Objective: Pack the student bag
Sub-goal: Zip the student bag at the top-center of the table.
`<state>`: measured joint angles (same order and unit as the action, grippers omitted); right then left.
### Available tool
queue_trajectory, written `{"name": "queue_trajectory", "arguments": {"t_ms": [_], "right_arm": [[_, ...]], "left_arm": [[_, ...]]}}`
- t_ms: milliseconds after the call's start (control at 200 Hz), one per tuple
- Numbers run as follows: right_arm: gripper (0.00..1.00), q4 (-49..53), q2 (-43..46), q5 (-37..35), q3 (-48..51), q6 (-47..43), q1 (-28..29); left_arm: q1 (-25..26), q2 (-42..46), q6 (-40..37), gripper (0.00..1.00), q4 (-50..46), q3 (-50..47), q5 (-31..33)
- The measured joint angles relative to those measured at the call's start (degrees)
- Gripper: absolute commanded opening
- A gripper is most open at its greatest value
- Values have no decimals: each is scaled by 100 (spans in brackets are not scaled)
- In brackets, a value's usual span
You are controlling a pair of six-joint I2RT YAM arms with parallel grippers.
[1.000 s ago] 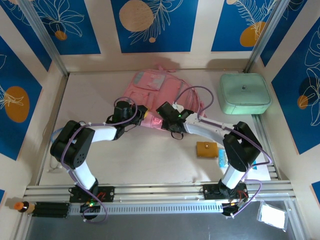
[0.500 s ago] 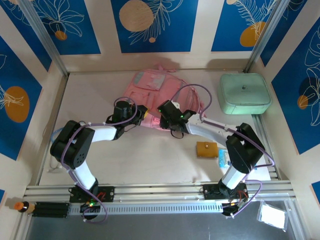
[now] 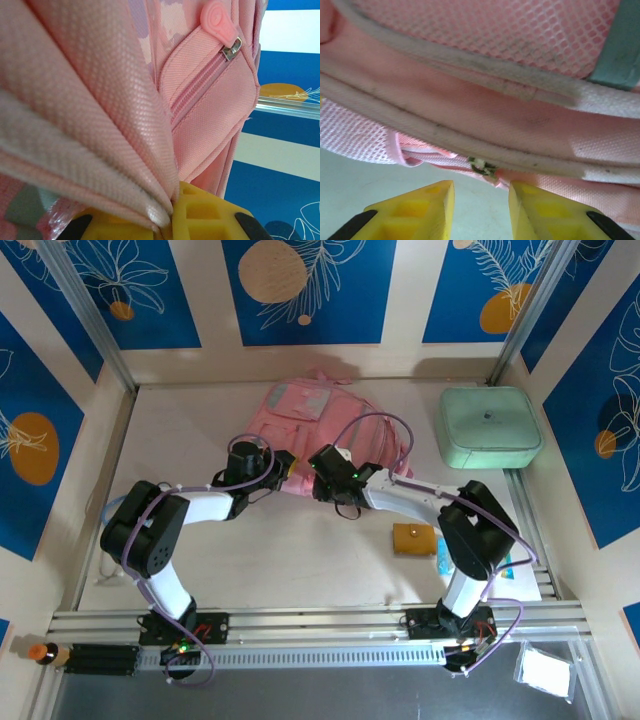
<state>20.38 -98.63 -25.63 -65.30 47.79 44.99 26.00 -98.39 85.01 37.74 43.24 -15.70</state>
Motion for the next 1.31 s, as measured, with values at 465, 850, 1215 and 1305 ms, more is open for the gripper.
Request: {"name": "queue_trajectory", "arguments": {"t_ms": [465, 850, 1215, 1305], "right_arm": [[20, -87, -422, -155, -291, -201, -39], [9, -120, -234, -315, -59, -286, -39], [6, -61, 658, -358, 848, -273, -452], [2, -17, 702, -278, 813, -391, -468]], "left_arm": [[-2, 0, -2, 12, 0, 0, -33], [-120, 0, -87, 12, -11, 0, -164], [-442, 0, -407, 15, -133, 2, -612], [-496, 0, -514, 22, -177, 24, -680]]}}
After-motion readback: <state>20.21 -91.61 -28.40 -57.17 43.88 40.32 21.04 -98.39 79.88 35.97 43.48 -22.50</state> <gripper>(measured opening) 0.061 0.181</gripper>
